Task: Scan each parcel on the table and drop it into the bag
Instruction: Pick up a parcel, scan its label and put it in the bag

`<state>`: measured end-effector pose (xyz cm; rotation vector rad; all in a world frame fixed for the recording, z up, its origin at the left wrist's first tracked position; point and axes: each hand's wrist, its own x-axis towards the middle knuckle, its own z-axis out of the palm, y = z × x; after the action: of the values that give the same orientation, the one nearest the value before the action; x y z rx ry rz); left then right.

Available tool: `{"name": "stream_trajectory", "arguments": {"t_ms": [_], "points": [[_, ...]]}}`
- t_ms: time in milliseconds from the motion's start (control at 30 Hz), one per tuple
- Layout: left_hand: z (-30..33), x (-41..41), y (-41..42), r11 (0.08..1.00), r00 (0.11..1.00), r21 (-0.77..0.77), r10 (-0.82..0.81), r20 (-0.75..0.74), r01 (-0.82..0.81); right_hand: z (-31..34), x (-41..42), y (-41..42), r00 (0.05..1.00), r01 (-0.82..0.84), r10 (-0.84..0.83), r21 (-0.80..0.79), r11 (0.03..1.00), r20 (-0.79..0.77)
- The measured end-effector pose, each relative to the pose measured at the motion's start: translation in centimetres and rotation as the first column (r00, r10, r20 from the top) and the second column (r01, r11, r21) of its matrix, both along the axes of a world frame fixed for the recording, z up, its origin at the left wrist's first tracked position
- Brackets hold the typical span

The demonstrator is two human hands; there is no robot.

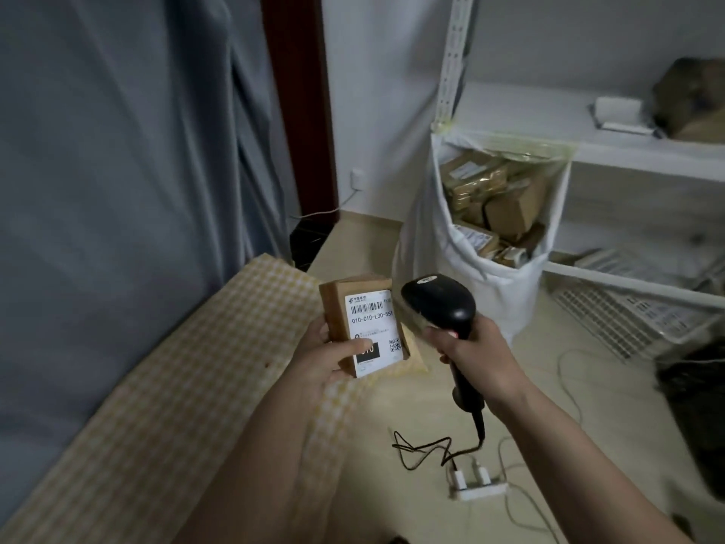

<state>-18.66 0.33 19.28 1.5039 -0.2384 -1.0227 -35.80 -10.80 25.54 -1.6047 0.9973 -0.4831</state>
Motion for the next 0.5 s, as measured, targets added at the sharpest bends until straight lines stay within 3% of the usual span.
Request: {"name": "stream_trajectory", "arguments": {"t_ms": [500], "points": [[-1.1,0.8,-19.7,0.963,0.971,0.142,-0.237,0.038,0.23,-1.3,-1.3,-14.7,0.949,0.315,-0.315,0.019,0.949,-0.027]]}}
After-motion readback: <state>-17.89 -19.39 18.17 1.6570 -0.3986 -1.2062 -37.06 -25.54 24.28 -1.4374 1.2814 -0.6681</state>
